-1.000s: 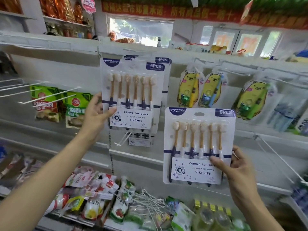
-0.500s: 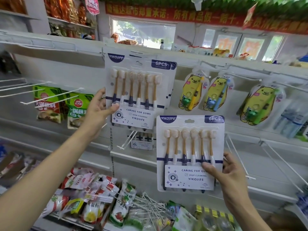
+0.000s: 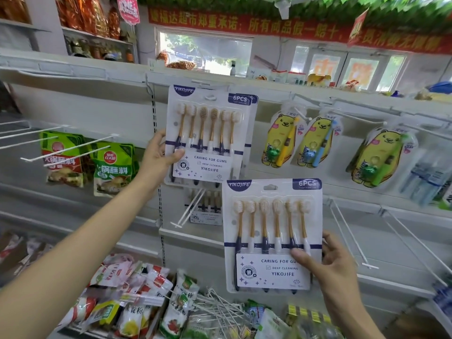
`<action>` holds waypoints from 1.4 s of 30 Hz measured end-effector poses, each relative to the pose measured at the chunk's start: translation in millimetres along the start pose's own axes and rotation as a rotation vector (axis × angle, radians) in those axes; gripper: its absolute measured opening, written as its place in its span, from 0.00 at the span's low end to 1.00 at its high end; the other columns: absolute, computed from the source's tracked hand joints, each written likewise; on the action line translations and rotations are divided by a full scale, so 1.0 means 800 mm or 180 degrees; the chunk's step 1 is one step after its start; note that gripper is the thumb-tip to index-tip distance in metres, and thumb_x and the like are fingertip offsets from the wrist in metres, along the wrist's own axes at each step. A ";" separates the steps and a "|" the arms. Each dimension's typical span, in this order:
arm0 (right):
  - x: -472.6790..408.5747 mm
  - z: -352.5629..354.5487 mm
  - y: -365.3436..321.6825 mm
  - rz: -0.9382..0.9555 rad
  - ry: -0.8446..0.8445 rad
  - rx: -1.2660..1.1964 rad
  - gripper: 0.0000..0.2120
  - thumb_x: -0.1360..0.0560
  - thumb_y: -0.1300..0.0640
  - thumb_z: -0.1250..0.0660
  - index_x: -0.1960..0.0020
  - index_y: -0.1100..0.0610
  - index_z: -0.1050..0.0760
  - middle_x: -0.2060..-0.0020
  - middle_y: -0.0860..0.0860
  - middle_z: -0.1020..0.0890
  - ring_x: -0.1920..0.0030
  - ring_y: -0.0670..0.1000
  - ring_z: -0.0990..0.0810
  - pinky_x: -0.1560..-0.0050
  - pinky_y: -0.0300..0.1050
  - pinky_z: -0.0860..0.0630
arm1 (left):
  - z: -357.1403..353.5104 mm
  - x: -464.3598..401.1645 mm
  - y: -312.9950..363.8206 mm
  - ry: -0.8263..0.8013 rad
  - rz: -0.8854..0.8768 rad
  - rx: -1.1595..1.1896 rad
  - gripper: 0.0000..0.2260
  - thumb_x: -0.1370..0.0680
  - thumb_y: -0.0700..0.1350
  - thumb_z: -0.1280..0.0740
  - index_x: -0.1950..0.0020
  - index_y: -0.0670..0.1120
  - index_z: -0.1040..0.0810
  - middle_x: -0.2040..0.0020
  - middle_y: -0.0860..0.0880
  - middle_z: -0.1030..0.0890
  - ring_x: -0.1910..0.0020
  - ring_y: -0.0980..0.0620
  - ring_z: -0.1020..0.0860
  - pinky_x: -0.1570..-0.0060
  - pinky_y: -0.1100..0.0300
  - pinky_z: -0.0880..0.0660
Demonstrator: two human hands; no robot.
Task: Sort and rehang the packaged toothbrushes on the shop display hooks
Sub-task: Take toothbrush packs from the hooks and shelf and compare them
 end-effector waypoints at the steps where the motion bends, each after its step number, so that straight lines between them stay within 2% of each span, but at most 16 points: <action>1: 0.000 0.001 0.001 -0.0005 0.0011 0.0009 0.22 0.38 0.65 0.24 0.46 0.60 0.22 0.53 0.57 0.14 0.55 0.57 0.14 0.61 0.44 0.17 | -0.005 -0.006 -0.003 -0.0019 0.0010 -0.0047 0.22 0.22 0.33 0.31 0.30 0.45 0.30 0.40 0.48 0.17 0.39 0.50 0.19 0.39 0.52 0.22; 3: 0.001 0.002 0.002 -0.0006 0.0034 0.0012 0.22 0.38 0.65 0.23 0.45 0.60 0.22 0.53 0.57 0.14 0.55 0.57 0.13 0.61 0.44 0.17 | -0.015 -0.016 -0.009 -0.0040 0.0080 -0.0069 0.21 0.22 0.34 0.32 0.30 0.45 0.31 0.41 0.49 0.17 0.41 0.53 0.18 0.43 0.59 0.21; 7: -0.004 0.007 0.006 -0.0001 0.0075 0.0055 0.23 0.39 0.62 0.22 0.44 0.59 0.23 0.53 0.56 0.13 0.54 0.56 0.14 0.59 0.44 0.17 | -0.042 -0.026 -0.019 -0.0109 0.0229 -0.0133 0.18 0.20 0.35 0.35 0.46 0.59 0.32 0.60 0.70 0.18 0.58 0.76 0.22 0.59 0.77 0.27; 9: -0.009 0.008 0.007 0.0005 0.0095 0.0064 0.23 0.39 0.61 0.21 0.45 0.57 0.22 0.52 0.56 0.13 0.54 0.56 0.14 0.59 0.45 0.17 | -0.051 -0.030 -0.024 -0.0122 0.0239 -0.0186 0.19 0.19 0.35 0.36 0.49 0.60 0.35 0.61 0.71 0.19 0.60 0.78 0.24 0.58 0.76 0.28; 11: -0.016 0.008 0.005 0.0048 0.0081 0.0051 0.25 0.41 0.55 0.16 0.46 0.53 0.20 0.51 0.55 0.13 0.53 0.55 0.14 0.58 0.45 0.17 | -0.052 -0.032 -0.031 -0.0071 0.0232 -0.0213 0.18 0.19 0.38 0.34 0.48 0.62 0.34 0.54 0.65 0.20 0.57 0.77 0.23 0.50 0.70 0.28; 13: -0.025 0.007 0.002 0.0075 0.0069 0.0053 0.30 0.46 0.46 0.14 0.47 0.50 0.20 0.51 0.54 0.13 0.53 0.54 0.14 0.57 0.46 0.16 | -0.047 -0.031 -0.036 0.0109 0.0180 -0.0220 0.17 0.20 0.41 0.32 0.41 0.61 0.32 0.46 0.59 0.21 0.49 0.67 0.21 0.41 0.61 0.26; 17: -0.042 0.003 0.006 0.0054 0.0051 0.0008 0.25 0.39 0.59 0.21 0.43 0.55 0.22 0.51 0.54 0.13 0.52 0.56 0.14 0.55 0.48 0.16 | -0.028 -0.015 -0.050 0.0492 0.0118 -0.0317 0.27 0.22 0.43 0.29 0.26 0.53 0.36 0.36 0.50 0.27 0.40 0.52 0.25 0.37 0.53 0.27; 21: -0.050 -0.014 0.010 0.0059 -0.0016 -0.0026 0.24 0.36 0.62 0.23 0.41 0.57 0.23 0.51 0.55 0.13 0.52 0.56 0.14 0.56 0.46 0.17 | -0.007 0.030 -0.056 0.0716 -0.0253 -0.0806 0.25 0.21 0.44 0.31 0.26 0.54 0.35 0.32 0.49 0.30 0.33 0.50 0.30 0.35 0.57 0.29; 23: -0.051 -0.026 0.011 0.0060 -0.0017 -0.0061 0.25 0.37 0.61 0.23 0.41 0.57 0.23 0.51 0.55 0.14 0.51 0.56 0.14 0.54 0.49 0.17 | -0.005 0.063 -0.057 0.0672 -0.0411 -0.0917 0.22 0.20 0.49 0.34 0.27 0.54 0.34 0.33 0.52 0.31 0.32 0.52 0.31 0.31 0.51 0.30; 27: -0.052 -0.059 0.003 0.0165 0.0047 -0.0085 0.24 0.38 0.59 0.22 0.43 0.57 0.23 0.50 0.55 0.14 0.50 0.57 0.14 0.52 0.50 0.17 | -0.017 0.125 -0.053 -0.0060 -0.0255 -0.0784 0.23 0.24 0.64 0.38 0.31 0.58 0.31 0.36 0.57 0.27 0.36 0.58 0.27 0.36 0.53 0.29; 29: -0.050 -0.076 -0.006 0.0224 0.0089 -0.0184 0.23 0.37 0.61 0.23 0.43 0.56 0.23 0.50 0.55 0.14 0.51 0.56 0.14 0.53 0.50 0.17 | -0.024 0.147 -0.054 -0.0634 0.0211 -0.0539 0.27 0.30 0.72 0.35 0.33 0.64 0.30 0.38 0.60 0.23 0.40 0.59 0.23 0.39 0.52 0.24; 31: -0.049 -0.094 -0.016 0.0283 0.0130 -0.0311 0.22 0.36 0.63 0.24 0.43 0.57 0.23 0.51 0.55 0.13 0.51 0.55 0.14 0.54 0.47 0.17 | -0.027 0.161 -0.064 -0.1017 0.0694 -0.0448 0.35 0.40 0.75 0.28 0.36 0.68 0.30 0.41 0.64 0.23 0.45 0.63 0.21 0.44 0.61 0.23; 34: -0.046 -0.121 -0.027 0.0347 0.0137 -0.0348 0.22 0.35 0.63 0.24 0.42 0.59 0.24 0.50 0.56 0.14 0.51 0.56 0.14 0.54 0.47 0.17 | -0.022 0.167 -0.074 -0.1156 0.0981 -0.0467 0.40 0.40 0.67 0.21 0.31 0.62 0.30 0.38 0.60 0.21 0.41 0.58 0.21 0.38 0.55 0.24; 37: -0.040 -0.138 -0.037 0.0423 0.0138 -0.0321 0.23 0.35 0.62 0.24 0.41 0.59 0.25 0.50 0.56 0.14 0.50 0.56 0.14 0.53 0.48 0.17 | -0.011 0.162 -0.062 -0.1084 0.0831 -0.0304 0.30 0.34 0.56 0.21 0.35 0.59 0.26 0.42 0.56 0.16 0.41 0.52 0.19 0.41 0.52 0.21; 39: -0.036 -0.146 -0.046 0.0506 0.0126 -0.0270 0.22 0.32 0.61 0.25 0.40 0.58 0.24 0.49 0.55 0.14 0.49 0.56 0.14 0.51 0.48 0.17 | -0.006 0.158 -0.052 -0.1057 0.0663 -0.0296 0.22 0.32 0.50 0.23 0.41 0.63 0.24 0.45 0.59 0.15 0.43 0.56 0.18 0.43 0.55 0.22; 42: -0.033 -0.154 -0.061 0.0654 0.0124 -0.0136 0.17 0.28 0.57 0.30 0.40 0.57 0.22 0.48 0.53 0.13 0.47 0.54 0.15 0.48 0.45 0.18 | 0.004 0.156 -0.039 -0.0973 0.0514 -0.0314 0.19 0.30 0.44 0.24 0.45 0.62 0.23 0.50 0.68 0.17 0.47 0.68 0.20 0.47 0.61 0.25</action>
Point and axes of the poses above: each hand's wrist, its own x-axis away from the middle knuckle, its own z-axis out of the back of the hand, y = z × x, the point moved 6 cm from there along -x, towards the middle knuckle
